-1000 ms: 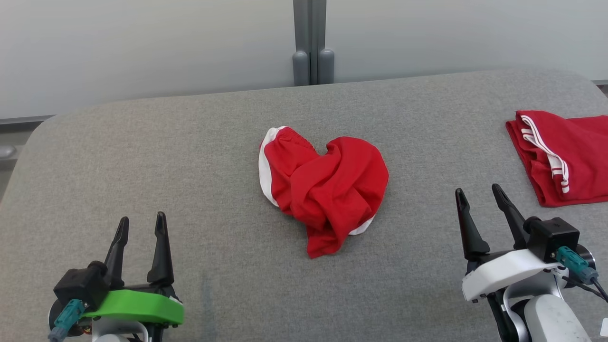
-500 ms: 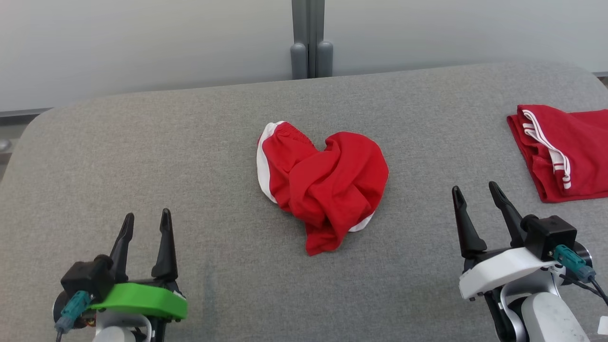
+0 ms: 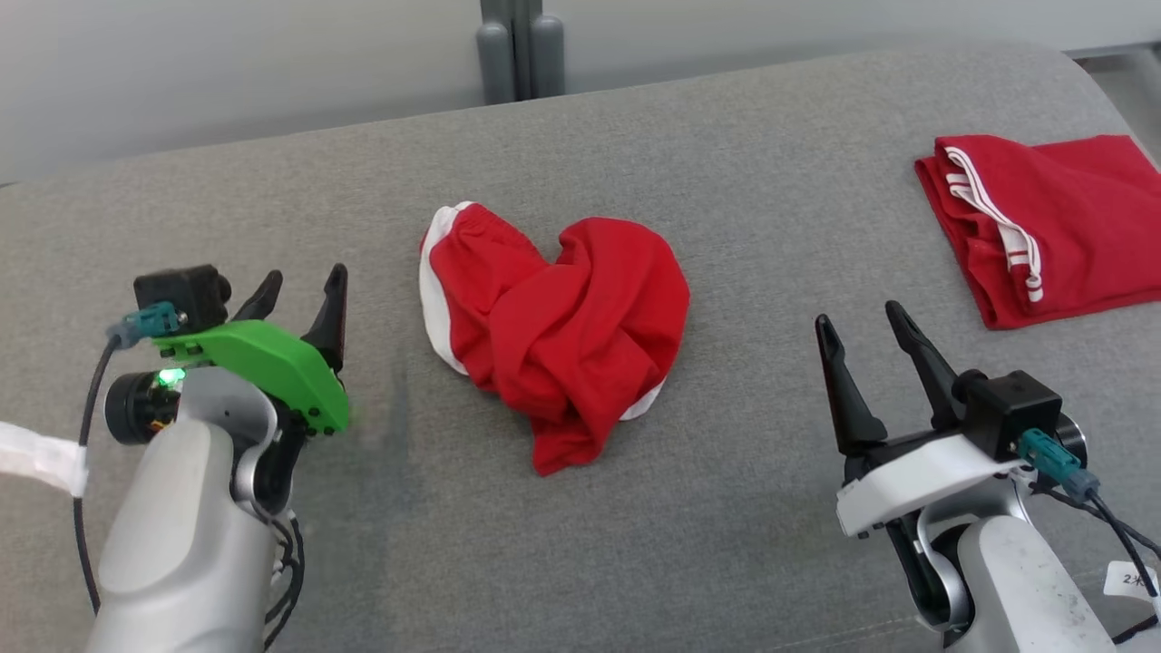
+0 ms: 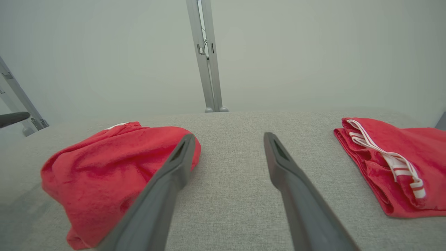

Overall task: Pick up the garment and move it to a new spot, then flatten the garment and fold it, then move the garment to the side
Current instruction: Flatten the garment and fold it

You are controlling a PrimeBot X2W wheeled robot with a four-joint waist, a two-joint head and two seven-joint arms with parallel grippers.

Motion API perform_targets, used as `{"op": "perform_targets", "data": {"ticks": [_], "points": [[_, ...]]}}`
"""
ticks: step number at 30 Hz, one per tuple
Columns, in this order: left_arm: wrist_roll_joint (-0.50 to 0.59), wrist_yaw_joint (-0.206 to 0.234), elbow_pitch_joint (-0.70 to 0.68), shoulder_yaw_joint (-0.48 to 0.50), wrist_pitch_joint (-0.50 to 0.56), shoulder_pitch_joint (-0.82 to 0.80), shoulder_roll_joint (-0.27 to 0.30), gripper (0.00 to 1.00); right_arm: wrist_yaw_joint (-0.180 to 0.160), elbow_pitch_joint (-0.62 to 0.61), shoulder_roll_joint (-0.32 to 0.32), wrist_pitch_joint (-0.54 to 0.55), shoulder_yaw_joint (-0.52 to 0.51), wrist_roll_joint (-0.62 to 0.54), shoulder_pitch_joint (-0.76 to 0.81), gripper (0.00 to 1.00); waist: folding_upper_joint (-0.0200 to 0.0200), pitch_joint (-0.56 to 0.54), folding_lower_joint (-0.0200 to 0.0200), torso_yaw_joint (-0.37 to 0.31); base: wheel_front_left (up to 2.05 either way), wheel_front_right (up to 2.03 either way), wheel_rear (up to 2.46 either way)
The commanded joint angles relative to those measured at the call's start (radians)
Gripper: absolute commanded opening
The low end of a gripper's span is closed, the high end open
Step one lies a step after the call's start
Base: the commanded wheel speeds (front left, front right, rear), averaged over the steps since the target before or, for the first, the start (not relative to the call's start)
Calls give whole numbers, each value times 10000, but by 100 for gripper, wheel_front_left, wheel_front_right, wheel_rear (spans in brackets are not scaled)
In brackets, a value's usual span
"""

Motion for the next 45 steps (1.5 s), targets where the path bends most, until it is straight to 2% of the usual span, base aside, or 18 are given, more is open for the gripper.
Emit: {"op": "perform_targets", "data": {"ticks": [1,9,12,15,21,22,23,31,34,41,45], "points": [[-96,-32,265,-68,185,-454,55,100,-19,54,48,-120,66,85,-184,100,-1,606,0,-730,0,0,0],[-500,-27,1796,-400,1150,-1956,214,100,-17,406,118,-433,465,196,-637,100,-1,1196,0,-1668,0,0,0],[-343,247,2410,-434,1468,-2362,362,100,-19,509,117,-525,508,210,-744,100,-1,1350,0,-1906,0,0,0],[-332,483,2836,-409,1549,-2668,400,100,-17,565,106,-598,513,220,-788,100,-1,1464,0,-2036,0,0,0],[-483,329,3619,-594,2192,-2979,308,100,-19,638,113,-653,441,151,-765,100,-1,1474,0,-2051,0,0,0],[-531,293,3710,-666,2343,-2996,247,39,-17,653,118,-656,423,134,-752,100,-1,1442,0,-2017,0,0,0],[-567,235,3718,-708,2355,-3029,182,0,-19,663,126,-657,413,133,-741,100,-1,1409,0,-1970,0,0,0],[-1297,-23,2924,-1048,1448,-3356,-632,0,-19,675,117,-685,396,162,-766,100,-1,1145,0,-1536,0,0,0],[-2234,-30,1788,-1589,1042,-3543,-944,0,-19,667,150,-687,365,101,-729,100,-1,1021,0,-1380,0,0,0],[-4712,-36,-1131,-3227,-30,-3951,-1060,0,-19,766,203,-698,376,142,-692,100,-1,724,0,-1207,0,0,0],[-6076,-36,-2375,-4058,-1421,-4249,-1045,0,-19,826,218,-736,315,168,-610,100,-1,561,0,-1098,0,0,0]]}}
